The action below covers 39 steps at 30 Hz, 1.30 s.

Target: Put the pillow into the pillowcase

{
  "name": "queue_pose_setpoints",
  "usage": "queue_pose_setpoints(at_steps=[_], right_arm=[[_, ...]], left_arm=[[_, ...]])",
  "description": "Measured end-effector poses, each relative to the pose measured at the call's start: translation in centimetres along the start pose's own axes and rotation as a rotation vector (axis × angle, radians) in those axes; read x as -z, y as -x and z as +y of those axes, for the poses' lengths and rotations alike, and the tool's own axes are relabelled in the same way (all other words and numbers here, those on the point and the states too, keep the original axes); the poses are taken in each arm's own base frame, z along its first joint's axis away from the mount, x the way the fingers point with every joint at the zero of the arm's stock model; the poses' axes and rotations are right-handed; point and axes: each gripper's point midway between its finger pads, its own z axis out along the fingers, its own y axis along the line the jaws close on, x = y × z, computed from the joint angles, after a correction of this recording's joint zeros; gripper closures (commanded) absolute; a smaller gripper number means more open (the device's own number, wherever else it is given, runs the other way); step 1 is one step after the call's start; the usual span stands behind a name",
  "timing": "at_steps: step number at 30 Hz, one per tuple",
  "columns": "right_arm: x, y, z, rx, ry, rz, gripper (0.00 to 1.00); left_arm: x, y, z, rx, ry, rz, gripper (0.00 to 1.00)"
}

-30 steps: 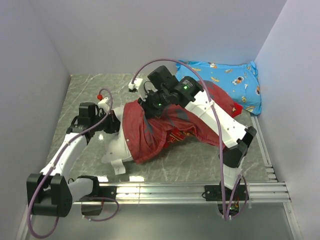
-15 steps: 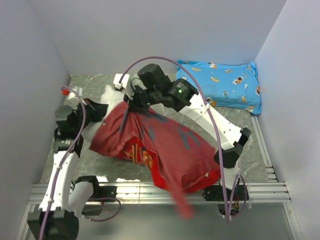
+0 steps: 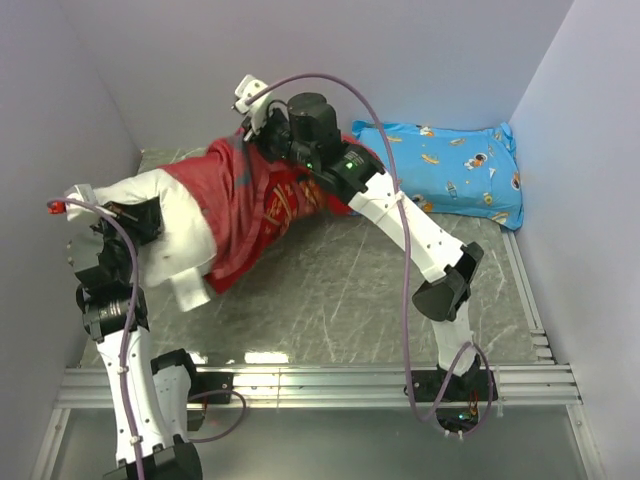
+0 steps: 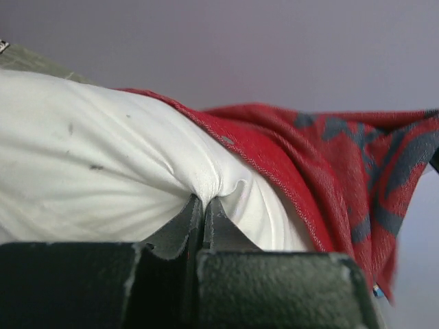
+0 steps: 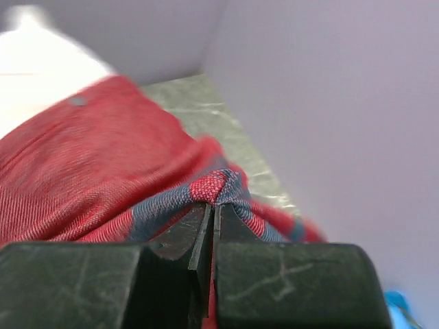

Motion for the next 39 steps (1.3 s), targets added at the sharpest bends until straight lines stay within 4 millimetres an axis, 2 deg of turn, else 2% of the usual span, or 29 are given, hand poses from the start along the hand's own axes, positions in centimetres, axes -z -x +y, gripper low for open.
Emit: queue_pose_setpoints(at_steps=[3,5,7,8,11,13,14,15,16,18,19,20,21,23,24,26,28,30,32,34,36,39], right_arm=[[0.0,-0.2,-1.5,0.0,-0.038,-0.014,1.0],[0.4,-2.3,-0.5,-0.003,-0.013,0.016,1.0],[1.9,-6.2,1.8,-0.012,0.04,0.088,1.0],[3.1,-8.9,3.2,-0.02,0.072,0.15,1.0],[7.0,-16.7,7.5,-0.046,0.173,0.332,1.0],[9.8,-21.2,10.2,-0.068,0.255,0.45,1.0],[11.2,-22.8,11.3,-0.078,0.293,0.504,0.86],[12.4,-23.9,12.3,-0.083,0.325,0.554,0.83],[13.4,-24.6,12.8,-0.078,0.347,0.597,0.72],[14.7,-25.1,13.0,-0.075,0.375,0.66,0.61],[15.2,-25.0,12.8,-0.082,0.388,0.687,0.46],[15.5,-24.3,12.4,-0.102,0.399,0.705,0.4],[15.5,-23.2,11.4,-0.121,0.404,0.705,0.33],[14.2,-19.7,8.0,-0.168,0.373,0.645,0.19],[13.4,-17.4,5.9,-0.186,0.342,0.592,0.19],[11.9,-13.0,1.9,-0.195,0.264,0.475,0.19],[10.5,-7.9,-1.5,-0.2,0.181,0.335,0.2],[9.4,-4.5,-2.5,-0.203,0.151,0.238,0.21],[8.1,-2.8,-2.1,-0.209,0.156,0.181,0.23],[6.4,-2.7,-0.3,-0.222,0.195,0.163,0.23],[4.5,-4.2,2.5,-0.235,0.25,0.186,0.22],[2.5,-8.1,8.6,-0.246,0.364,0.287,0.23]], left_arm=[[0.4,-0.2,-0.6,-0.036,-0.03,0.011,1.0],[0.4,-1.1,-0.7,-0.08,-0.063,0.058,1.0],[0.2,-3.4,-0.1,-0.127,-0.083,0.165,1.0],[0.0,-4.9,0.7,-0.151,-0.082,0.233,1.0],[-0.1,-10.2,4.3,-0.212,-0.051,0.485,1.0],[0.6,-13.8,6.7,-0.243,-0.034,0.661,0.98],[1.4,-15.9,7.5,-0.26,-0.05,0.782,0.85],[2.1,-17.0,7.6,-0.272,-0.082,0.858,0.74],[2.7,-17.9,7.3,-0.288,-0.134,0.934,0.62],[3.5,-18.5,5.9,-0.332,-0.259,1.021,0.45],[4.0,-18.4,4.9,-0.366,-0.33,1.04,0.43],[4.5,-18.2,4.3,-0.402,-0.383,1.047,0.42],[5.2,-17.7,3.4,-0.443,-0.447,1.05,0.41],[6.2,-16.3,2.0,-0.498,-0.527,1.045,0.41],[6.1,-15.5,1.5,-0.511,-0.54,1.025,0.4],[5.1,-13.4,0.8,-0.527,-0.535,0.943,0.31],[3.4,-10.7,0.8,-0.493,-0.467,0.832,0.26],[1.4,-8.4,1.5,-0.466,-0.389,0.727,0.2],[-0.6,-6.8,1.9,-0.43,-0.338,0.662,0.18],[-2.5,-5.8,2.6,-0.394,-0.302,0.627,0.13],[-4.7,-5.0,4.0,-0.366,-0.256,0.612,0.13],[-7.7,-5.3,8.1,-0.325,-0.167,0.639,0.16]])
